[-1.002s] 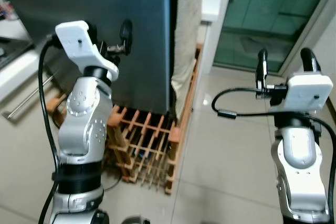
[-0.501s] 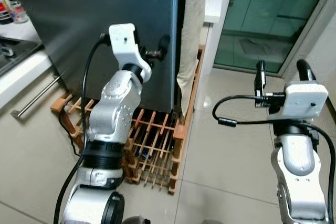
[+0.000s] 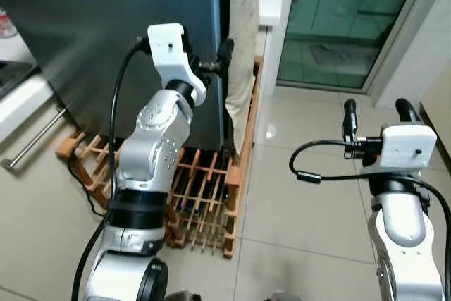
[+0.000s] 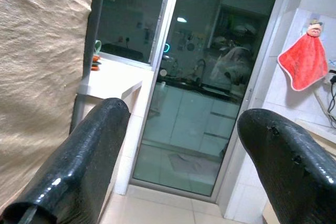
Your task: Restocking fridge
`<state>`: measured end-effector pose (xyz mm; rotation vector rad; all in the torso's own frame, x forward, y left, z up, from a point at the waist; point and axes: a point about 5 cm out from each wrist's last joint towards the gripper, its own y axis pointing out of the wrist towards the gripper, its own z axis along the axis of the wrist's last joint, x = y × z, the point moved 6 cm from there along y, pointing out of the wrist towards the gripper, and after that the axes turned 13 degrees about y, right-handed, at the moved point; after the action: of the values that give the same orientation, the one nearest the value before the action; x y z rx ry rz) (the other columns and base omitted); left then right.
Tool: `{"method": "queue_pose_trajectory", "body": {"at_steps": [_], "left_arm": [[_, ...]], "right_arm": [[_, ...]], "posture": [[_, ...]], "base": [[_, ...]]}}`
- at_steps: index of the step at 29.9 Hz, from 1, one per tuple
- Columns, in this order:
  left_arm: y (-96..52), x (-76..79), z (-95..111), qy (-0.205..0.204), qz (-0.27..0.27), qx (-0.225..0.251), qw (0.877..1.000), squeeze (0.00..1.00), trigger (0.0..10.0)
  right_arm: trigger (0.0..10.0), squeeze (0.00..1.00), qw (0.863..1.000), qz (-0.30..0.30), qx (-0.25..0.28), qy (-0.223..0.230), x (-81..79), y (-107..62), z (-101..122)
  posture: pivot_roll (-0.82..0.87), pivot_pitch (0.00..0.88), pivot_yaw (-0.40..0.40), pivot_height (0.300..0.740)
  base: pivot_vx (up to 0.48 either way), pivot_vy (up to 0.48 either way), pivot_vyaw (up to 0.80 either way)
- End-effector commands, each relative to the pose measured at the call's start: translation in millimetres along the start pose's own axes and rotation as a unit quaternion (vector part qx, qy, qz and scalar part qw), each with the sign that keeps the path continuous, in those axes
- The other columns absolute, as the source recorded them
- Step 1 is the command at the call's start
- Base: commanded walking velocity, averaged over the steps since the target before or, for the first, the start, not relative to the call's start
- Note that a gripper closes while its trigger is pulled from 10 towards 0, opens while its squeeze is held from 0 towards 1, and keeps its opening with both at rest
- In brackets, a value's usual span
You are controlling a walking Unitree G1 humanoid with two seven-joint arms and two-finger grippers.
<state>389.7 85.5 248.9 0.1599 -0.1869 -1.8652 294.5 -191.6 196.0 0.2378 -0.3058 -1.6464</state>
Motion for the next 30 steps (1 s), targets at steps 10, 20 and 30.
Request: {"method": "queue_pose_trajectory", "body": {"at_steps": [10, 20, 30], "left_arm": [[-44.4, 5.4, 25.6, 0.014, -0.018, 0.09, 0.996, 0.0, 10.0], [-25.0, 11.4, 16.5, 0.027, -0.009, 0.063, 0.998, 0.0, 10.0], [8.3, 0.7, 6.0, 0.028, 0.043, 0.031, 0.998, 0.0, 10.0]], "right_arm": [[10.0, 0.0, 0.999, -0.015, 0.035, 0.016, 2.6, -3.0, 21.2], [10.0, 0.0, 0.999, -0.002, 0.041, 0.007, -2.3, 8.4, 23.7], [10.0, 0.0, 0.999, 0.007, 0.042, 0.008, -8.2, 10.7, 23.7]], "posture": [[-0.14, 0.01, 0.022, 0.711], [-0.15, 0.0, 0.024, 0.711], [-0.17, 0.0, 0.034, 0.711]], "base": [[0.0, 0.0, 0.0], [0.0, 0.0, -0.31], [0.0, 0.0, 0.0]]}}
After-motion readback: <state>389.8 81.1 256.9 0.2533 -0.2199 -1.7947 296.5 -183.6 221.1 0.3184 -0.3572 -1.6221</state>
